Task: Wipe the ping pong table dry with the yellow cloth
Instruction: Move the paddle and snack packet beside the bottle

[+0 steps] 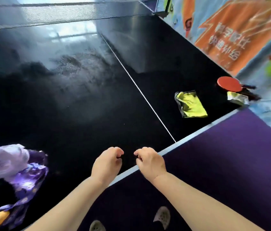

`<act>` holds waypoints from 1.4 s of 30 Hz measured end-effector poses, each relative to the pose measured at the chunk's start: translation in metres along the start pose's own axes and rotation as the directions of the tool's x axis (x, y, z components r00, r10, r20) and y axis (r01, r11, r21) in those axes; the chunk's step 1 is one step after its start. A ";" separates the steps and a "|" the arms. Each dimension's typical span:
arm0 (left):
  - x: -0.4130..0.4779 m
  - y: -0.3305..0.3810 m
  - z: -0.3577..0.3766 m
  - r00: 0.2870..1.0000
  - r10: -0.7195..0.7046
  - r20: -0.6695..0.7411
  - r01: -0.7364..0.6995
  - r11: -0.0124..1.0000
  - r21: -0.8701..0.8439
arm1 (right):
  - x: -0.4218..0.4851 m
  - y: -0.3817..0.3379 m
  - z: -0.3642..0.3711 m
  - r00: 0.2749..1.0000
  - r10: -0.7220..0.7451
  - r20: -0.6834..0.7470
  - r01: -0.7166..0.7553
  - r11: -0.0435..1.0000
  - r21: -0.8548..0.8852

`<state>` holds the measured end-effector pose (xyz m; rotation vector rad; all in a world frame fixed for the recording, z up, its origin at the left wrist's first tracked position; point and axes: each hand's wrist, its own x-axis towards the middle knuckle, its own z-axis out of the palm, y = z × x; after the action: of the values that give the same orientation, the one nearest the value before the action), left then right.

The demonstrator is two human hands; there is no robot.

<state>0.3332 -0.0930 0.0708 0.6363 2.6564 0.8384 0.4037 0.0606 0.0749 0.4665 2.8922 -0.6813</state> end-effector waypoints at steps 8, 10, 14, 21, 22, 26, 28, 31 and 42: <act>0.060 0.201 0.105 0.967 0.228 0.112 -0.238 0.967 0.089 | -0.050 0.206 -0.123 0.947 0.279 -0.159 -0.275 0.960 0.047; 0.073 0.246 0.127 0.957 0.266 0.115 -0.275 0.958 0.076 | -0.061 0.250 -0.150 0.919 0.341 -0.198 -0.337 0.940 0.055; 0.095 0.320 0.163 0.938 0.322 0.130 -0.331 0.942 0.051 | -0.076 0.319 -0.197 0.855 0.443 -0.272 -0.436 0.896 0.087; 0.143 0.397 0.205 0.916 0.372 0.151 -0.384 0.921 0.066 | -0.061 0.400 -0.236 0.786 0.518 -0.338 -0.492 0.855 0.165; 0.153 0.406 0.211 0.912 0.380 0.158 -0.393 0.917 0.063 | -0.057 0.410 -0.241 0.779 0.528 -0.338 -0.501 0.849 0.171; 0.201 0.446 0.238 0.901 0.396 0.176 -0.409 0.911 0.045 | -0.031 0.455 -0.262 0.756 0.562 -0.335 -0.530 0.826 0.191; 0.233 0.467 0.253 0.899 0.401 0.174 -0.411 0.912 0.020 | -0.015 0.479 -0.277 0.749 0.571 -0.335 -0.544 0.819 0.180; 0.281 0.498 0.275 0.900 0.396 0.180 -0.399 0.917 -0.019 | 0.015 0.516 -0.303 0.742 0.593 -0.314 -0.577 0.803 0.153; 0.407 0.548 0.323 0.898 0.351 0.265 -0.365 0.931 0.004 | 0.120 0.609 -0.363 0.767 0.618 -0.172 -0.608 0.786 0.111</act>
<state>0.2851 0.6607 0.0882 1.1910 2.3627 0.7134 0.4683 0.7752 0.1221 1.4820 2.6162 -0.6093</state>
